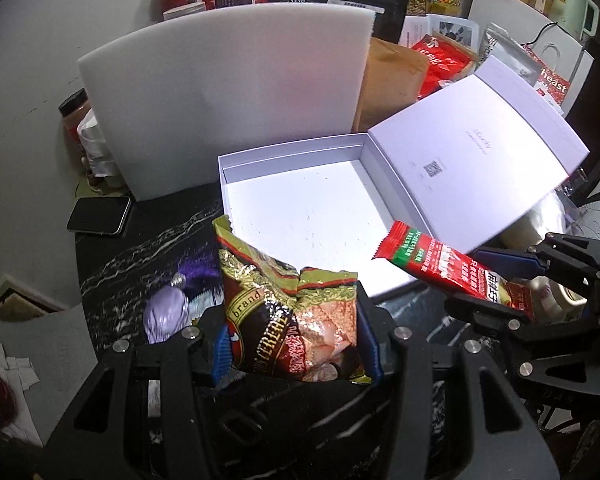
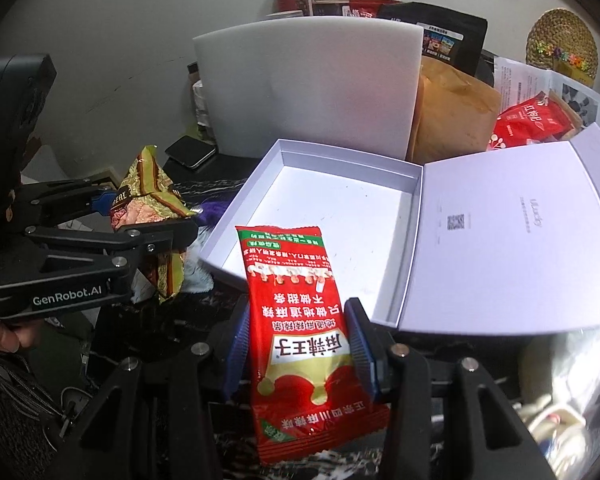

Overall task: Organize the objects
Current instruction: 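Carry the gold-brown bag with the left tool while the right tool carries the red packet into the white box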

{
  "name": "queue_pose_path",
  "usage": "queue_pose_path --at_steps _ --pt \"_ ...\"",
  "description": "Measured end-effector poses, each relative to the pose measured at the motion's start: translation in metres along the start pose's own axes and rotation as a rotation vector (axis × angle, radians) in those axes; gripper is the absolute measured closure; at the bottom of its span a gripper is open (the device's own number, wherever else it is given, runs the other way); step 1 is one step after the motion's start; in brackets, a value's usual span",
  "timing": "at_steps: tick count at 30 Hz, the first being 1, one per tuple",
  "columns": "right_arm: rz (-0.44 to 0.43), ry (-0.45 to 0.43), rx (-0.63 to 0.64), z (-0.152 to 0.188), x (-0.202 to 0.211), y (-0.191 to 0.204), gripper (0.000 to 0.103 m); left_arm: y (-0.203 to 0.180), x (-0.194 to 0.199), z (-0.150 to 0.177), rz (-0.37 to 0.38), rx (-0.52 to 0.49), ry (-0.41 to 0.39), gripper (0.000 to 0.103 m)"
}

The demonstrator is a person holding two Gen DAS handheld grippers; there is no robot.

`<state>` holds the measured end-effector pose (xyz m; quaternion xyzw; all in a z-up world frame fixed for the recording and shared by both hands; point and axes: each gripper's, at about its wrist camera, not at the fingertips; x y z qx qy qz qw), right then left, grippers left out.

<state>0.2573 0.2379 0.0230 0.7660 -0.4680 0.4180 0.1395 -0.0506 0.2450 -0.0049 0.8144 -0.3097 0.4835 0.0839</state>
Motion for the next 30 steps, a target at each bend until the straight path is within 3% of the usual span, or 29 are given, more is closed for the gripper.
queue_pose_path --at_steps 14,30 --pt "0.003 0.037 -0.034 -0.041 -0.062 -0.033 0.056 0.014 -0.078 -0.056 -0.004 -0.039 0.030 0.054" --pt "0.050 0.083 -0.107 -0.067 -0.130 -0.070 0.056 0.015 -0.172 -0.093 0.023 -0.080 0.070 0.054"
Point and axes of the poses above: each gripper's, at about its wrist camera, not at the fingertips, and x roughly against the way its jaws point, y to its left, z to its underside, and after that the axes turned 2 degrees about x, right-handed
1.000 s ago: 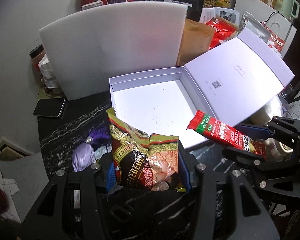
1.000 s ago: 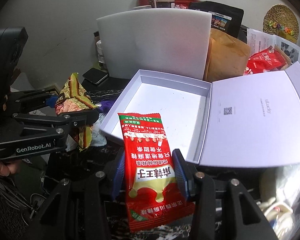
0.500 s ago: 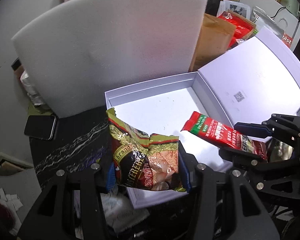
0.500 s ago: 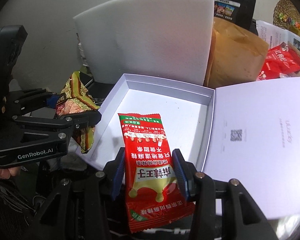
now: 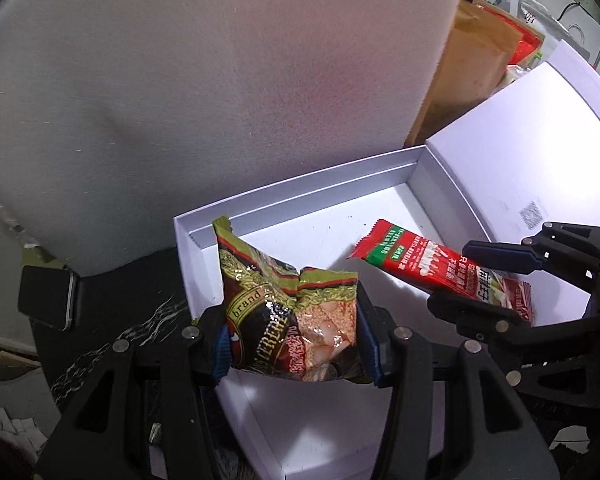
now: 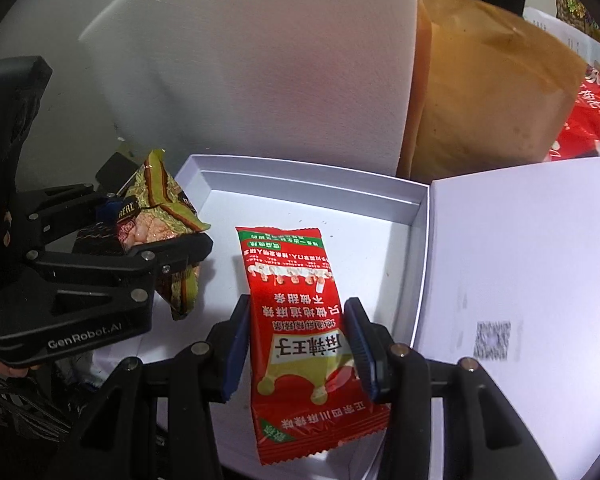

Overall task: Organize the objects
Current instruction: 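Carry the gold-brown bag with the left tool while the right tool carries the red packet into the white box, then open the left tool over the box while the right tool releases the red packet beside it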

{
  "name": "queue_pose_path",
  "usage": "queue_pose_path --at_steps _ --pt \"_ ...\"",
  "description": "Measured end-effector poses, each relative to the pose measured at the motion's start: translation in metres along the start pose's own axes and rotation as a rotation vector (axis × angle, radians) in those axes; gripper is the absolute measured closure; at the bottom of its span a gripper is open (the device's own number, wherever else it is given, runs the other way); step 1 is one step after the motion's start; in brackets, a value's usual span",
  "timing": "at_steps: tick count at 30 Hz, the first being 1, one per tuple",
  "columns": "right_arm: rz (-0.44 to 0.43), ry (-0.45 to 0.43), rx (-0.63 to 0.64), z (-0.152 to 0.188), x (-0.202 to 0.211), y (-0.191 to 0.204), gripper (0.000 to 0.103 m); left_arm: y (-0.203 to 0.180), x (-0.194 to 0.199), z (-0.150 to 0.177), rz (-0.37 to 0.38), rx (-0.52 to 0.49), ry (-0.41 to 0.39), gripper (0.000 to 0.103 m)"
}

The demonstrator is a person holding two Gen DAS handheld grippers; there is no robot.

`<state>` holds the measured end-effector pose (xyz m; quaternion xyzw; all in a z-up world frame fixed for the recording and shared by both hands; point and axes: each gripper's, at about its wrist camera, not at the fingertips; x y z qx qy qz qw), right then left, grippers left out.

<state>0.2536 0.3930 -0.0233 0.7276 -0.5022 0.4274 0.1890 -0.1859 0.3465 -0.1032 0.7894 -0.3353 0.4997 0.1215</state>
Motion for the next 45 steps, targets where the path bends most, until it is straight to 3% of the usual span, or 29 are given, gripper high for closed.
queue_pose_path --at_steps 8,15,17,19,22,27,41,45 --pt "0.011 0.023 -0.007 -0.006 -0.022 -0.003 0.056 0.003 -0.028 -0.013 0.029 0.017 0.035 0.054" --pt "0.035 0.035 0.008 -0.004 -0.028 0.002 0.055 0.003 -0.041 -0.012 0.011 0.020 0.053 0.054" --pt "0.047 0.033 0.014 -0.003 -0.027 0.004 0.051 0.002 -0.042 -0.011 -0.009 0.017 0.061 0.053" --pt "0.061 0.033 0.013 -0.001 -0.025 0.006 0.036 -0.001 -0.043 -0.010 -0.017 0.015 0.074 0.051" --pt "0.068 0.035 0.008 0.003 -0.022 0.007 0.036 -0.003 -0.044 -0.007 -0.027 0.022 0.088 0.048" --pt "0.082 0.024 -0.003 0.009 -0.009 0.007 0.036 -0.004 -0.029 -0.003 -0.048 0.036 0.043 0.037" --pt "0.113 -0.048 0.015 0.019 0.042 0.026 0.036 -0.005 0.027 -0.005 -0.081 0.093 -0.039 0.037" --pt "0.114 -0.069 0.026 0.005 0.050 0.032 0.036 -0.007 0.050 -0.001 -0.097 0.104 -0.063 0.037"
Point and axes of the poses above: each gripper's, at about its wrist camera, not at the fingertips, and x roughly against the way its jaws point, y to its left, z to its underside, and after that the axes turned 2 degrees about x, right-handed
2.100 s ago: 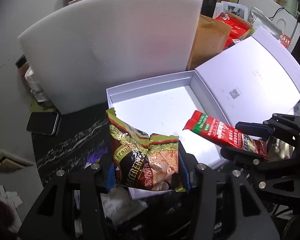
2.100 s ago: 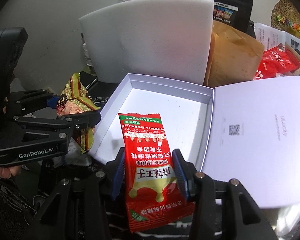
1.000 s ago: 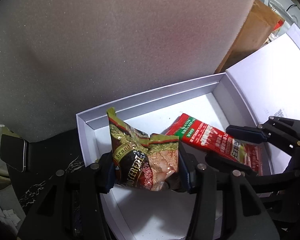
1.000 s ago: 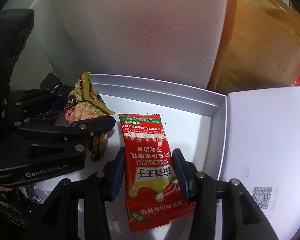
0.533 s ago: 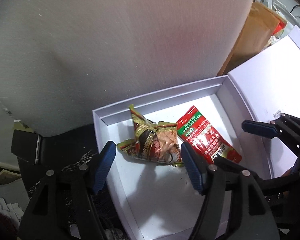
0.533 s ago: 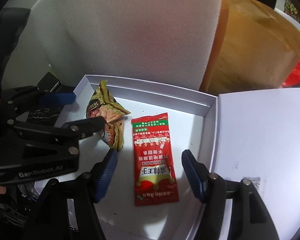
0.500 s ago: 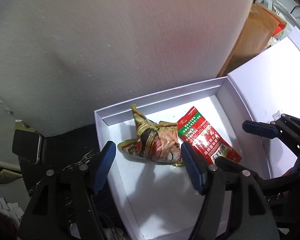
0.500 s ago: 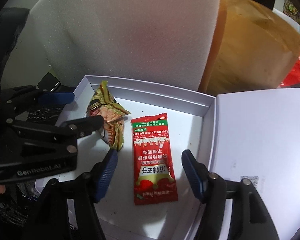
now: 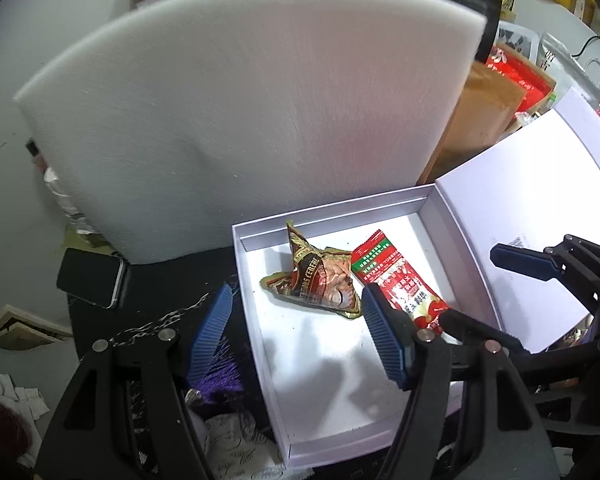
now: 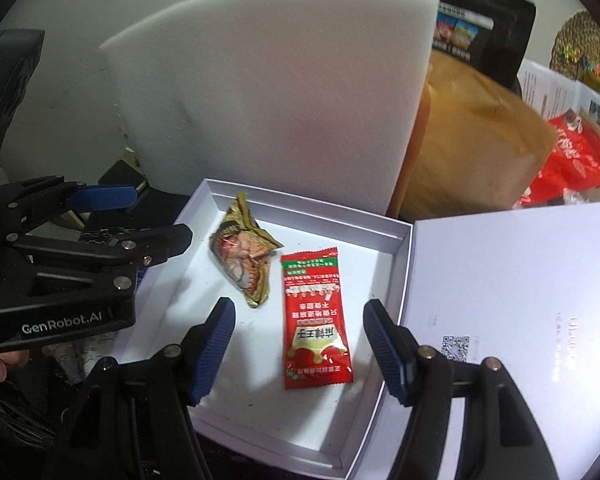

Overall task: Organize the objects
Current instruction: 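Open the left tool over the box while the right tool releases the red packet beside it, then withdraw both open tools from the box back over the table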

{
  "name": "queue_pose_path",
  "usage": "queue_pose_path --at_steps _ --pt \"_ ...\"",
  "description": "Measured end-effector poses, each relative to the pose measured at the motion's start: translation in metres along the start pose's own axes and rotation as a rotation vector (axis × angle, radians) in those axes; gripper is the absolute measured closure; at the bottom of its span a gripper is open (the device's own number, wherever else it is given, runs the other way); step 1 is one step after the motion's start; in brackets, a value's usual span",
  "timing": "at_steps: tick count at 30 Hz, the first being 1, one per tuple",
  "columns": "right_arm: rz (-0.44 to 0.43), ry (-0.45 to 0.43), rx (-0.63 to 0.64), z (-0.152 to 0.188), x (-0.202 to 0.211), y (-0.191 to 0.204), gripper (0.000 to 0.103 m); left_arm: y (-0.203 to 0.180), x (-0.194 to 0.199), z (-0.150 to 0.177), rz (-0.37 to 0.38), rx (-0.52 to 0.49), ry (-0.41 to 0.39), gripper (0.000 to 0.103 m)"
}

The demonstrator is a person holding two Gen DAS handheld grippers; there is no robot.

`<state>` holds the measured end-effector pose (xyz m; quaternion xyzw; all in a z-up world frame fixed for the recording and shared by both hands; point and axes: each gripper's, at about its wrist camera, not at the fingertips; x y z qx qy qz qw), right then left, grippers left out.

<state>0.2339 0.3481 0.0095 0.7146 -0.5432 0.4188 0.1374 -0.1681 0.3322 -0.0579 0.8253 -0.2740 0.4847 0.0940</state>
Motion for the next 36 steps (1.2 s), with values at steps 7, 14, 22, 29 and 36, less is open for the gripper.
queue_pose_path --at_steps 7,14,22,29,36 --pt "0.013 -0.037 0.010 -0.011 0.032 0.013 0.036 0.005 0.048 0.003 -0.017 0.018 -0.043 0.037" --pt "0.020 -0.075 0.029 -0.006 0.063 0.030 0.036 0.009 0.096 0.015 -0.030 0.042 -0.084 0.037" --pt "0.033 -0.107 0.059 0.005 0.099 0.052 0.036 0.012 0.134 0.041 -0.038 0.078 -0.109 0.037" --pt "0.039 -0.117 0.065 0.024 0.114 0.078 0.036 0.017 0.159 0.073 -0.025 0.083 -0.127 0.037" --pt "0.032 -0.119 0.068 0.042 0.125 0.104 0.036 0.028 0.182 0.110 -0.042 0.096 -0.120 0.037"
Point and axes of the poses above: each gripper's, at about its wrist camera, not at the fingertips, and x roughly against the way its jaws point, y to its left, z to its underside, and after that the axes turned 2 degrees about x, right-handed
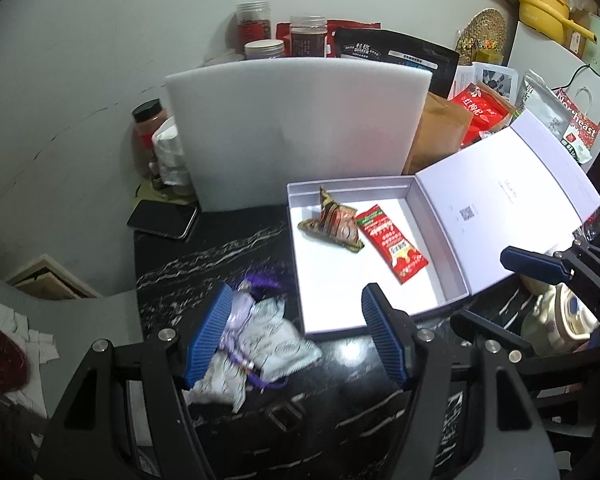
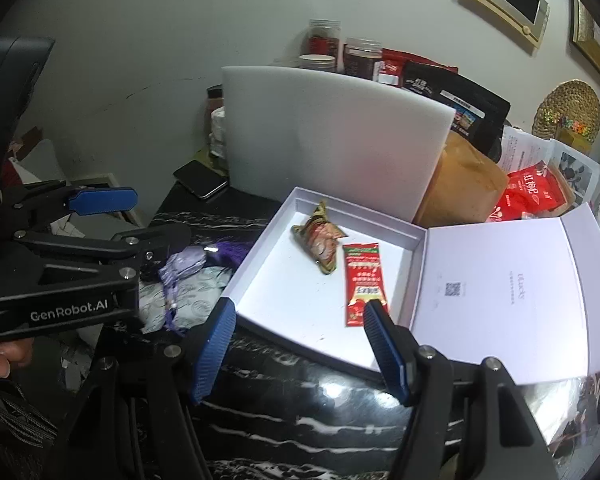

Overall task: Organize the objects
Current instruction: 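Withdraw both open tools from the box back over the table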

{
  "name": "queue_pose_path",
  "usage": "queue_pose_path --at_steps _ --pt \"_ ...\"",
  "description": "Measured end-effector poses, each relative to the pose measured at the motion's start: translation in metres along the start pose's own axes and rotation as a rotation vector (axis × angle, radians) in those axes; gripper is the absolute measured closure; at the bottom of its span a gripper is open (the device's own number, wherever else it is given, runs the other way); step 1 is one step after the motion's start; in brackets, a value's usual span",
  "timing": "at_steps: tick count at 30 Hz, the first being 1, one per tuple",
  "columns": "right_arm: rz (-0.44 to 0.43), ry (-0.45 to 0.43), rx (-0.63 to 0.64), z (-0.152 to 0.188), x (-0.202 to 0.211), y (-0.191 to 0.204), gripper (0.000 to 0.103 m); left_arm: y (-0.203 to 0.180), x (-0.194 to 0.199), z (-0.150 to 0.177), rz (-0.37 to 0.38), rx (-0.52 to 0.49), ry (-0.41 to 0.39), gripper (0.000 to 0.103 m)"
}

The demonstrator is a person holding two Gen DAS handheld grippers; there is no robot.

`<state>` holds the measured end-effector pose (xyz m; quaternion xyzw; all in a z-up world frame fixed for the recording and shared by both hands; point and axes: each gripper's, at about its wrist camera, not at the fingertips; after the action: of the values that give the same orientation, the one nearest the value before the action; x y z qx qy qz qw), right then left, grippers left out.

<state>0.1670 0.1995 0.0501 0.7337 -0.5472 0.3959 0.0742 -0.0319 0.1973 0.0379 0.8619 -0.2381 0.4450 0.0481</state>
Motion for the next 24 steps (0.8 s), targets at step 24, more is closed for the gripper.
queue_pose_path --at_steps 24 --pt "-0.056 0.055 0.002 0.035 -0.002 0.108 0.036 0.102 0.047 0.105 -0.038 0.096 0.051 0.037"
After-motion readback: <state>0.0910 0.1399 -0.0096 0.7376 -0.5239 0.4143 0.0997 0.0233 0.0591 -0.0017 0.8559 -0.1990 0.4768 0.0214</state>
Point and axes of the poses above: each gripper's, at about its wrist camera, not at the fingertips, and x roughly against the way its jaws point, y to its left, z to its underside, and after that the axes turned 2 degrees about x, right-handed
